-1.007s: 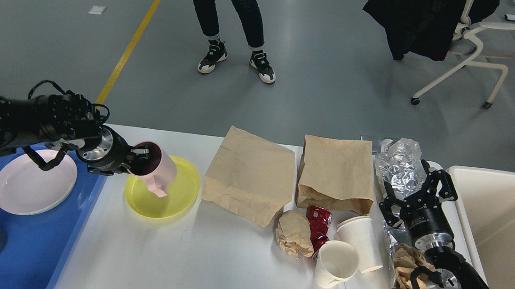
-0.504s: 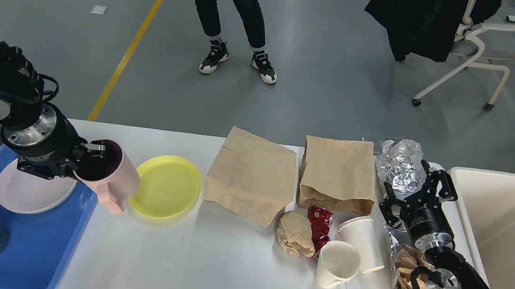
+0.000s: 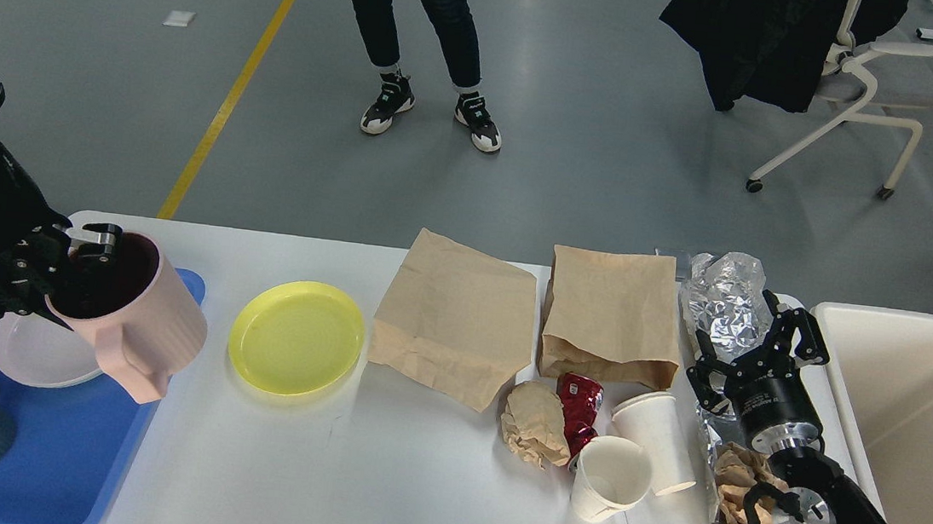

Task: Tidy desktop
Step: 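Carry the pink mug onto the blue tray and release it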

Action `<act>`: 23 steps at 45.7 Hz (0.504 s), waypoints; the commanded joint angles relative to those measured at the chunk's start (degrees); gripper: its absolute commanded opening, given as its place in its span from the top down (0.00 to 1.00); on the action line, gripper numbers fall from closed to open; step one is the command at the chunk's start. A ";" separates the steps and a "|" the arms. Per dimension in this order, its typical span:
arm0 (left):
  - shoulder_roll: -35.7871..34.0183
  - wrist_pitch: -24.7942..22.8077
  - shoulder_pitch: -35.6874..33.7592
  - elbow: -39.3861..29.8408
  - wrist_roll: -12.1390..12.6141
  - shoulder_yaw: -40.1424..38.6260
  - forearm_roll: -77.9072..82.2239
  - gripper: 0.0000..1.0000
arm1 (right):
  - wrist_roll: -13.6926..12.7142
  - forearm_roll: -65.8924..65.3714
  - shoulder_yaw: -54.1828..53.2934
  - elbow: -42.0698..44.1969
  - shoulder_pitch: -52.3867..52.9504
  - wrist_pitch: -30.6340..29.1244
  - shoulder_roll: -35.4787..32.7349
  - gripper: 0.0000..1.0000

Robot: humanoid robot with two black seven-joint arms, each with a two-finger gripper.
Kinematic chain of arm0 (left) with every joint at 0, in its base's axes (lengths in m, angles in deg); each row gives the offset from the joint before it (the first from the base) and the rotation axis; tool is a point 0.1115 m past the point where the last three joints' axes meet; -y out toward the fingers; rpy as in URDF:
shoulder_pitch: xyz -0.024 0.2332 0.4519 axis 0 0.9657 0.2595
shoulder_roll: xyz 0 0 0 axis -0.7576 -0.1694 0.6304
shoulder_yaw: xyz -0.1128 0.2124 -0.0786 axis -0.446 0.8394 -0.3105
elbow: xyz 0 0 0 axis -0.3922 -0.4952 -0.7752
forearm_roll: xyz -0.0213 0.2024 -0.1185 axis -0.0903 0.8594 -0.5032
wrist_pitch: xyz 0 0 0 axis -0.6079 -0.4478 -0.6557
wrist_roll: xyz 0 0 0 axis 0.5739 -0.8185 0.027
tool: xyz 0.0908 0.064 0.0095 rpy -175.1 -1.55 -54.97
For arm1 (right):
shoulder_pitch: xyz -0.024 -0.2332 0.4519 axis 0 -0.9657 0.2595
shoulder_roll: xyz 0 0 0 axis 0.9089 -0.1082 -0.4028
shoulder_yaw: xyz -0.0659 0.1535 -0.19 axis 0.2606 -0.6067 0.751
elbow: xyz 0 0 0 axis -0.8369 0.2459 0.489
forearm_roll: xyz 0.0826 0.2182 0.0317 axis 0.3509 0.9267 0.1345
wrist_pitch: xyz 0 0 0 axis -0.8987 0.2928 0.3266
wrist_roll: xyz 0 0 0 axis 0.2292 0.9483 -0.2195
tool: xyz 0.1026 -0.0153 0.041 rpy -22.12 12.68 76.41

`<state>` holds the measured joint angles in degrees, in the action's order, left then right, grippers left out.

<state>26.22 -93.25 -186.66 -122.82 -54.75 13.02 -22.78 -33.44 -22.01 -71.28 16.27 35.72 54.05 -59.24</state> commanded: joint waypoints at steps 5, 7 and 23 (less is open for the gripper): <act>-7.52 9.67 10.98 2.24 -1.10 0.99 6.14 1.00 | -0.03 0.00 0.00 -0.09 0.00 -0.08 0.00 0.00; -9.98 11.70 15.02 3.90 -1.19 0.46 7.29 1.00 | -0.03 0.00 0.00 -0.09 0.00 -0.08 0.00 0.00; -22.48 15.66 48.42 22.80 -1.28 -13.85 16.16 1.00 | -0.03 0.00 0.00 -0.09 0.00 0.01 0.00 0.00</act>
<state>6.09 -78.44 -148.62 -105.59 -55.99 5.41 -8.92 -33.44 -22.02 -71.28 16.17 35.72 54.02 -59.24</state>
